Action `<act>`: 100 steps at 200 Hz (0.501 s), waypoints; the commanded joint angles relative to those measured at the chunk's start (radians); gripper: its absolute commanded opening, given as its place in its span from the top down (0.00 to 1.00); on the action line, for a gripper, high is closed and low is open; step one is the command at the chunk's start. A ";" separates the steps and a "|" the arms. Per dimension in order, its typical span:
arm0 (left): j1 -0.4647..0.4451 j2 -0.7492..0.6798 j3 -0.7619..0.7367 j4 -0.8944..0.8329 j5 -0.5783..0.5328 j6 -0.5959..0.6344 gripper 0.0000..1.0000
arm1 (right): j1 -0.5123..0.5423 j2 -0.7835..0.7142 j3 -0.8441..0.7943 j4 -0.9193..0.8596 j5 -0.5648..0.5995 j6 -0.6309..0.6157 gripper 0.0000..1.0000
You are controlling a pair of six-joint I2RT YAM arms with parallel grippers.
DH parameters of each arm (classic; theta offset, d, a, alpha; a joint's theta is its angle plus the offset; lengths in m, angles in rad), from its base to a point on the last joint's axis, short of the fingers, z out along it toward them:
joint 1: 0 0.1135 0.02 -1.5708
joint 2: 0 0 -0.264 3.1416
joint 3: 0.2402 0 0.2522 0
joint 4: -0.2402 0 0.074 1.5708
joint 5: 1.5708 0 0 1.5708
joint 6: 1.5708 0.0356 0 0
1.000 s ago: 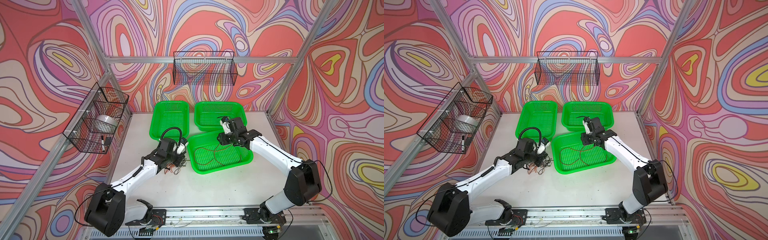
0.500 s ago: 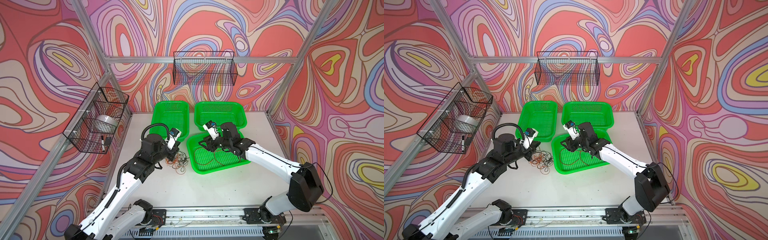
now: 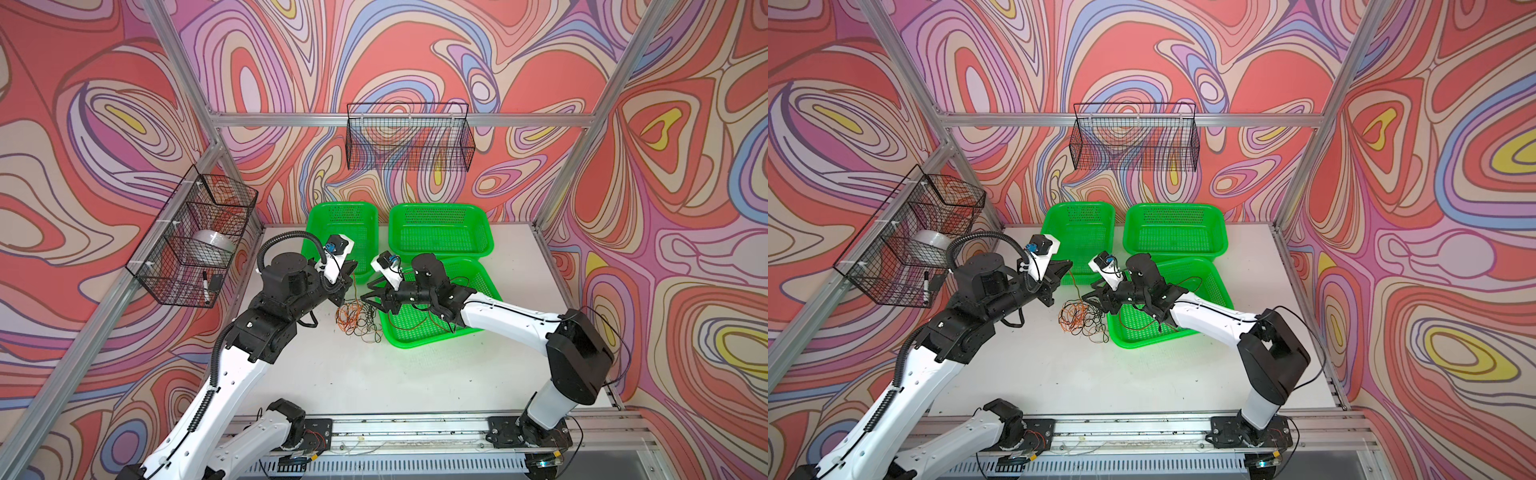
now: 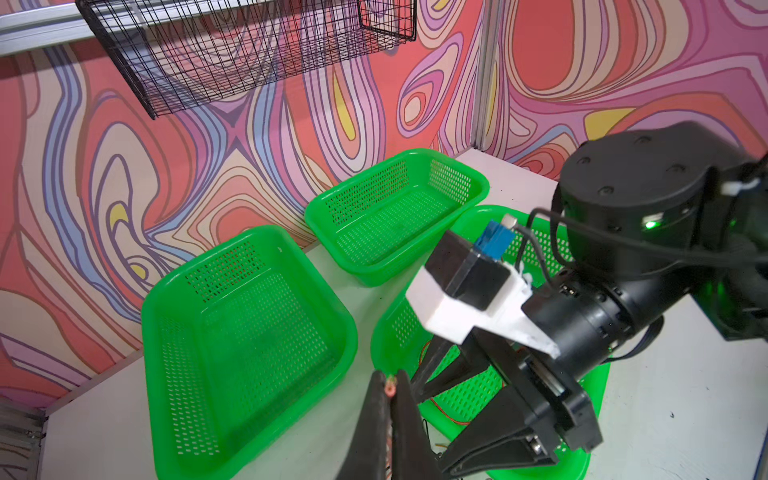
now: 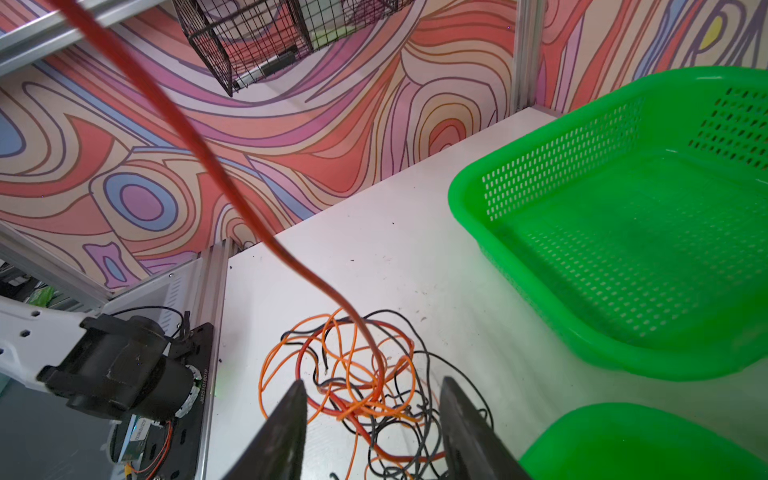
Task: Untangle the cables
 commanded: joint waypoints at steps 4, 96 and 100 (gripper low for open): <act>-0.007 0.001 0.036 -0.021 0.013 -0.020 1.00 | 0.017 0.039 0.057 0.058 -0.002 0.015 0.48; -0.007 -0.005 0.052 -0.025 0.000 -0.025 1.00 | 0.054 0.127 0.143 0.073 0.085 0.045 0.97; -0.007 -0.006 0.050 -0.028 -0.011 -0.028 1.00 | 0.055 0.123 0.139 0.077 0.089 0.050 1.00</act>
